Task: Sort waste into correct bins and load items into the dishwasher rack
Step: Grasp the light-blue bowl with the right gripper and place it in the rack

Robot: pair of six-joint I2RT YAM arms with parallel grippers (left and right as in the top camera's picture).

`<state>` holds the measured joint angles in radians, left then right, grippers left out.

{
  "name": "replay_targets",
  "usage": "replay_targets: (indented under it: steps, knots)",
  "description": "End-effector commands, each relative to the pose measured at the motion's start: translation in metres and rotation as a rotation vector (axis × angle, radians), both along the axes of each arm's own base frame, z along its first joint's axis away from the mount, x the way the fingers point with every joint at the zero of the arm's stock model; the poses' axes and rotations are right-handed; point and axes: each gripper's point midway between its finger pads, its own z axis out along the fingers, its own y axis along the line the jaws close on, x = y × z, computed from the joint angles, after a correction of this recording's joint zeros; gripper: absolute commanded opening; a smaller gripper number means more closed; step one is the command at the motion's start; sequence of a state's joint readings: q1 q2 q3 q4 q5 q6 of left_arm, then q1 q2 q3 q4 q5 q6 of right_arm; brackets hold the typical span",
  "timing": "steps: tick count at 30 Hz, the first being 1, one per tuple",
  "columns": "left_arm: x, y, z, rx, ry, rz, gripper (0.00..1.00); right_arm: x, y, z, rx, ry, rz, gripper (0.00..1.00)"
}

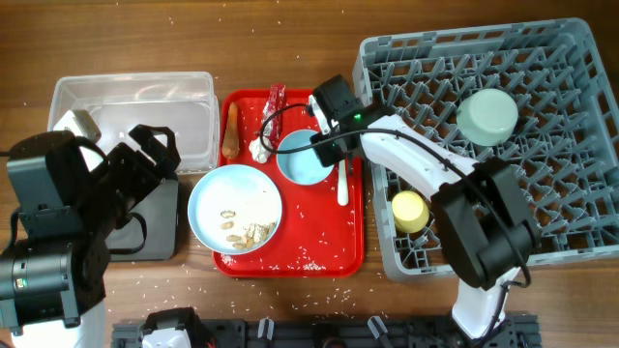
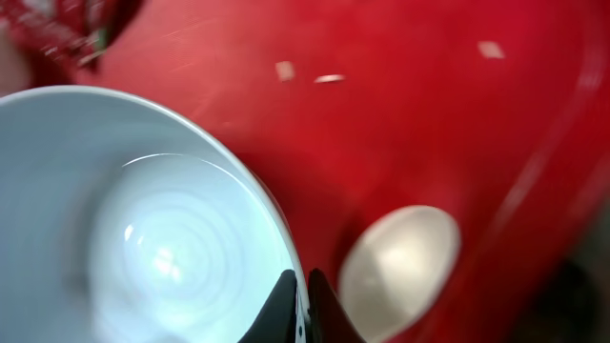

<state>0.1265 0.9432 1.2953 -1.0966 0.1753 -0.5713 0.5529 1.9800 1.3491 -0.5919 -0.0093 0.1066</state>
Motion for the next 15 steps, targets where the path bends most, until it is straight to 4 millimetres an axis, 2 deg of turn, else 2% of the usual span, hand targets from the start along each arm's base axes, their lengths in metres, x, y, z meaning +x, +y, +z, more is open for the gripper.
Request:
replay_targets:
  steps: [1, 3, 5, 6, 7, 8, 10, 12, 14, 15]
  knots:
    - [0.000, 0.005, 0.002, 0.005, -0.007, 0.026, 1.00, 0.032, -0.040, 0.082, -0.059, -0.254, -0.224, 0.04]
    - [0.000, 0.005, 0.002, 0.005, -0.007, 0.026, 1.00, 0.040, -0.079, 0.150, -0.060, -0.429, -0.370, 0.04]
    - [0.000, 0.005, 0.002, 0.005, -0.007, 0.026, 1.00, 0.041, -0.126, 0.205, -0.093, -0.582, -0.521, 0.04]
    - [0.000, 0.005, 0.002, 0.005, -0.007, 0.026, 1.00, 0.039, -0.158, 0.232, -0.133, -0.664, -0.614, 0.04]
    - [0.000, 0.005, 0.002, 0.005, -0.007, 0.026, 1.00, 0.035, -0.185, 0.249, -0.185, -0.723, -0.697, 0.04]
    - [0.000, 0.005, 0.002, 0.005, -0.007, 0.026, 1.00, 0.026, -0.228, 0.270, -0.284, -0.792, -0.828, 0.05]
    - [0.000, 0.005, 0.002, 0.005, -0.007, 0.026, 1.00, 0.009, -0.289, 0.288, -0.453, -0.849, -1.014, 0.04]
    - [0.000, 0.005, 0.002, 0.005, -0.007, 0.026, 1.00, -0.003, -0.345, 0.288, -0.567, -0.844, -1.168, 0.04]
    - [0.000, 0.005, 0.002, 0.005, -0.007, 0.026, 1.00, -0.003, -0.378, 0.271, -0.634, -0.793, -1.231, 0.04]
    - [0.000, 0.005, 0.002, 0.005, -0.007, 0.026, 1.00, 0.000, -0.384, 0.262, -0.660, -0.768, -1.233, 0.04]
